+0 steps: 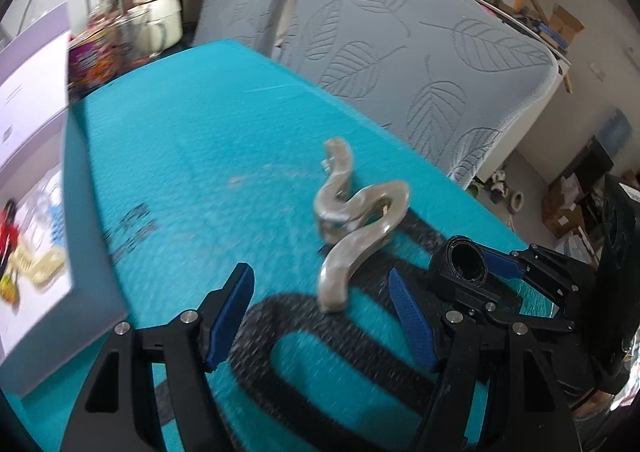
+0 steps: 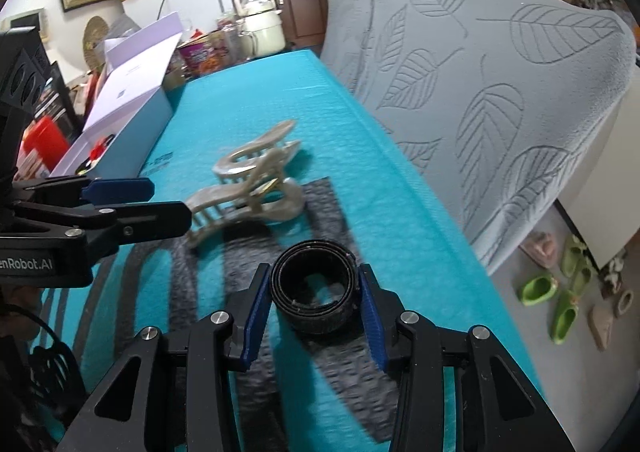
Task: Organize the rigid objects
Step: 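Grasp the pearly S-shaped hook with the left tool while the right tool grasps the black ring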
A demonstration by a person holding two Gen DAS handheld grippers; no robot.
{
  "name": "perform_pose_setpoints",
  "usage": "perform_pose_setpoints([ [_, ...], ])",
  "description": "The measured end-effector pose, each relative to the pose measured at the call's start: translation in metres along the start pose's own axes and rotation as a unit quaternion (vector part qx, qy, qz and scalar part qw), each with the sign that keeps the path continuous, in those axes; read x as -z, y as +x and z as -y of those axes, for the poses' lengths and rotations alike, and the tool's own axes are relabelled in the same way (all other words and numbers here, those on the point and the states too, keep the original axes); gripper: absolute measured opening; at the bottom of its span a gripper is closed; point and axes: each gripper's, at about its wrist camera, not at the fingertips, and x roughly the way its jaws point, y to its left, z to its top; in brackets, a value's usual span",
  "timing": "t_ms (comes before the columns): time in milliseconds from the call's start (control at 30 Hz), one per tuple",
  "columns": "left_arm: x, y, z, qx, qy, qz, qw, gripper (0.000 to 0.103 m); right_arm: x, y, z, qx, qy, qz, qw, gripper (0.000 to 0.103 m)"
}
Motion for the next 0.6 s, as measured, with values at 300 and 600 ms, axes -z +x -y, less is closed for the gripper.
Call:
perform_pose_setpoints([
  [300,-0.026,0.028,0.001,0.015,0.015,-0.025,0.9995,0.07,-0.015,0.007,0.016,0.008,0.017,-0.001,1.0,0.041],
  [600,-0.043,0.048,0.011,0.05,0.048,-0.048,0.9965,0.07,-0.026,0.018,0.023,0.006,0.022,-0.003,1.0,0.041],
])
